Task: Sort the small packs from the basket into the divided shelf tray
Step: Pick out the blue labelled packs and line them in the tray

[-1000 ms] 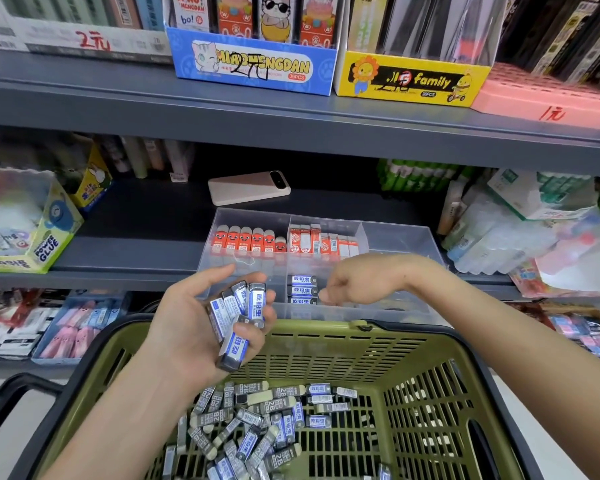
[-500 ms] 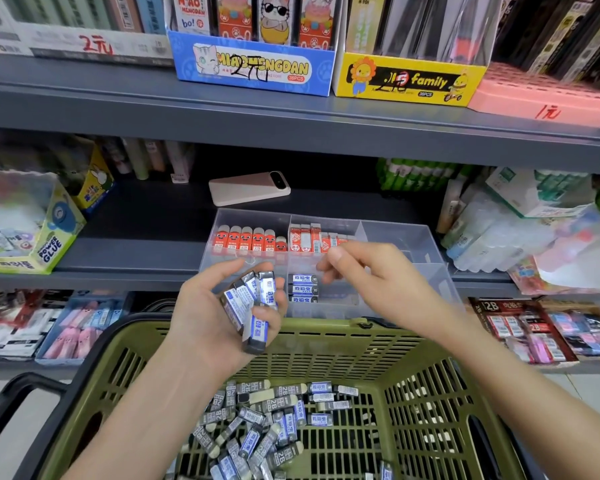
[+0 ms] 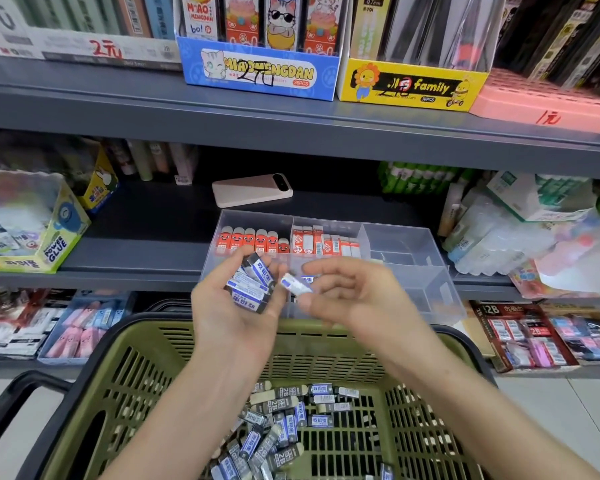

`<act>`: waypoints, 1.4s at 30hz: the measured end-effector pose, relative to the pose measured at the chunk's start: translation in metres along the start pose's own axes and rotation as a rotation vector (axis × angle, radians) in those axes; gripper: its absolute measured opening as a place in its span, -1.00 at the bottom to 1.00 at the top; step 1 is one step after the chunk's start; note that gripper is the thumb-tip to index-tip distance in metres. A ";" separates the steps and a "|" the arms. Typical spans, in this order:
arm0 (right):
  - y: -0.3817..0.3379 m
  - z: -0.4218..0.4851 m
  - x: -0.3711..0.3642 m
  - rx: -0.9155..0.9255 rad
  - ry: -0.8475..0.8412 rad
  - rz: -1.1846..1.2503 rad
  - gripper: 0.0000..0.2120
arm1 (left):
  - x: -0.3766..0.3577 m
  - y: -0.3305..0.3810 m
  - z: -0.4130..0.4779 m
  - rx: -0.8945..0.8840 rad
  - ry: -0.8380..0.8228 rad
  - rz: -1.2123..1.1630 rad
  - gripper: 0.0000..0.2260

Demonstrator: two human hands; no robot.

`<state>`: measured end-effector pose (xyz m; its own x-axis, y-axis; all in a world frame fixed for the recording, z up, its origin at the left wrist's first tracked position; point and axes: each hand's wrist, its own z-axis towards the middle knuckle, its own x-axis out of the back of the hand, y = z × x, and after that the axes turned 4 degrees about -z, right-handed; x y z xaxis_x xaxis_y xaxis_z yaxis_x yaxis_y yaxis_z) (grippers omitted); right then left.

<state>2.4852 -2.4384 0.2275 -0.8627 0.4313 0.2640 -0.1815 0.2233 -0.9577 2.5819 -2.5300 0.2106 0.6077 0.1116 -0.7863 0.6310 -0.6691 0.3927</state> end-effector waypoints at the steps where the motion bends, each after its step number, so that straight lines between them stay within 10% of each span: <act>1: -0.003 0.003 0.011 0.018 -0.016 -0.001 -0.79 | 0.001 0.004 0.002 0.000 0.018 0.000 -0.86; 14: 0.013 0.070 0.051 -0.035 -0.198 -0.459 -0.83 | 0.030 0.038 0.003 0.264 -0.023 0.047 -0.88; 23: 0.029 0.096 0.033 0.108 -0.451 -1.287 -0.76 | 0.037 0.047 0.009 0.307 -0.094 0.028 -0.78; 37: 0.030 0.090 0.041 0.001 -0.495 -1.164 -0.70 | 0.037 0.046 0.009 0.327 -0.117 0.041 -0.79; 42: 0.012 0.065 0.032 0.315 -0.154 -0.915 -0.87 | 0.028 0.041 0.005 0.286 -0.079 0.051 -0.83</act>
<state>2.4247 -2.4788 0.2172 -0.3741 0.0840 0.9236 -0.9095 0.1615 -0.3831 2.6228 -2.5584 0.2020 0.5886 0.0228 -0.8081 0.4324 -0.8535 0.2909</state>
